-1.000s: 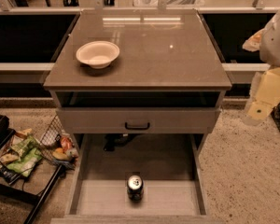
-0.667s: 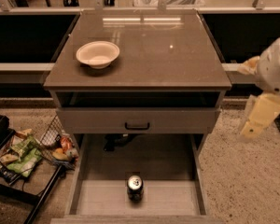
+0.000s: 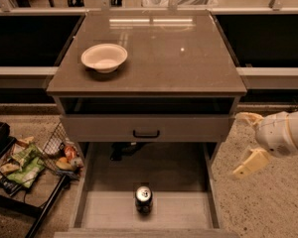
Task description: Pick pepsi can from middle drawer and place on counter
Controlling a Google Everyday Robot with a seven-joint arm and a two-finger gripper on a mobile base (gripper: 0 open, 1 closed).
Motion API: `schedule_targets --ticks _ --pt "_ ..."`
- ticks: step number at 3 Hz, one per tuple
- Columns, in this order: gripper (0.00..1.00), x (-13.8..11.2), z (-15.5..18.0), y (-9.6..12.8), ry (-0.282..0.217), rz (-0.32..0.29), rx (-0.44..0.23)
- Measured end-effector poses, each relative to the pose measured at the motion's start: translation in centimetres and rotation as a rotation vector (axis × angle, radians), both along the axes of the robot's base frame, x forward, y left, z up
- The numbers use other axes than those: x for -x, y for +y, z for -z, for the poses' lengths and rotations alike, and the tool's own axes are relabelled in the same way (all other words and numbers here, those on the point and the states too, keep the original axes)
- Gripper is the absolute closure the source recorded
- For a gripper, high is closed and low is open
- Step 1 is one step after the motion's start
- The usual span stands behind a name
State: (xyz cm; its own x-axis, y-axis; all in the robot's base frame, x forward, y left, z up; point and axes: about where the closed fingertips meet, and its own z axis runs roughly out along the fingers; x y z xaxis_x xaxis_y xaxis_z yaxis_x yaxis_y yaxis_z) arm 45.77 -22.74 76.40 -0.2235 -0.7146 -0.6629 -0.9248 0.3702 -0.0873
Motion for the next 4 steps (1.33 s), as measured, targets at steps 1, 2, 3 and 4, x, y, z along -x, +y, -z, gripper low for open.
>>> schedule_targets --ticks 1,2,3,4 --pt "0.00 -3.1 4.3 0.7 -0.120 0.034 -0.174" --pt "0.00 -3.9 7.2 1.3 -0.151 0.048 -0.264" --pt "0.00 -3.9 7.2 1.3 -0.151 0.048 -0.264" --pt "0.00 -3.7 7.7 2.7 -0.185 0.003 -0.286"
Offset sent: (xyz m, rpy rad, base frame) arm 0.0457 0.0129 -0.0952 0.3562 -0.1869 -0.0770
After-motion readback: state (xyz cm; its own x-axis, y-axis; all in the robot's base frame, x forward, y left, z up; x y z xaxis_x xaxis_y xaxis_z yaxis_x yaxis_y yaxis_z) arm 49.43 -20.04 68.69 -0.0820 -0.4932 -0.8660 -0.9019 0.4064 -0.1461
